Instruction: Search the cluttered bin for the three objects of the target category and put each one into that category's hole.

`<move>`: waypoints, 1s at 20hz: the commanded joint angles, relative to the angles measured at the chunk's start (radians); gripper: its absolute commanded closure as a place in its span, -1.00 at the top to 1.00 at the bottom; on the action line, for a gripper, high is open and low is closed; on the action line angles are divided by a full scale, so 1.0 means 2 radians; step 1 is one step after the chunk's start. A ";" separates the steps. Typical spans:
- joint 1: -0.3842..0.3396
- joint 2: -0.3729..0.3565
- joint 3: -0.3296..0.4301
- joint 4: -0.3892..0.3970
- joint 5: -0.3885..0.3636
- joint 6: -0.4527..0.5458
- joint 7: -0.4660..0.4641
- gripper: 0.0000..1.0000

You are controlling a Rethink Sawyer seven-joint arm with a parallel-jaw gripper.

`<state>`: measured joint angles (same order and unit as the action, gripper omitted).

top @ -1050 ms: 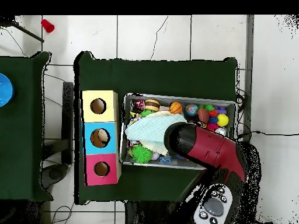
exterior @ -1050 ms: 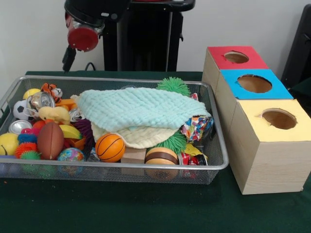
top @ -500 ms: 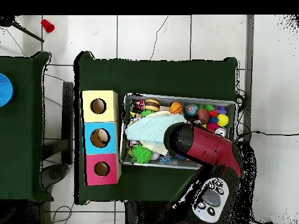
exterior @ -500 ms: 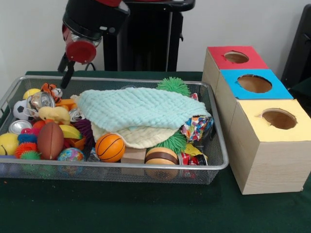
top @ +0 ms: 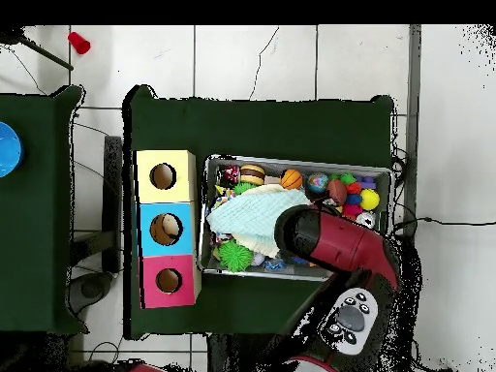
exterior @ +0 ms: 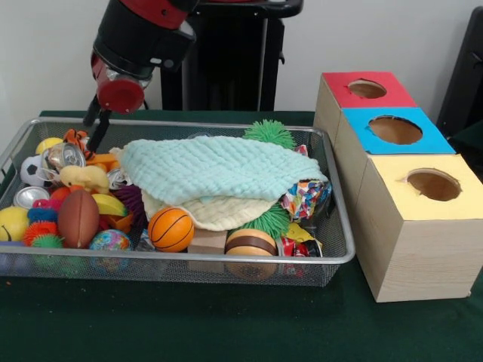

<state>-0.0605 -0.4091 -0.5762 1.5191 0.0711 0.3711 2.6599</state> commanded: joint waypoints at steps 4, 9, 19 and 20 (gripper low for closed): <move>-0.026 0.052 0.070 -0.007 0.013 -0.049 0.046 1.00; -0.031 0.066 0.079 -0.006 0.018 -0.049 0.046 1.00; -0.020 0.084 0.087 0.004 0.036 -0.060 0.068 1.00; -0.019 0.086 0.086 0.004 0.037 -0.060 0.069 1.00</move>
<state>-0.1023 -0.2884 -0.5548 1.5188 0.0859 0.2979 2.6599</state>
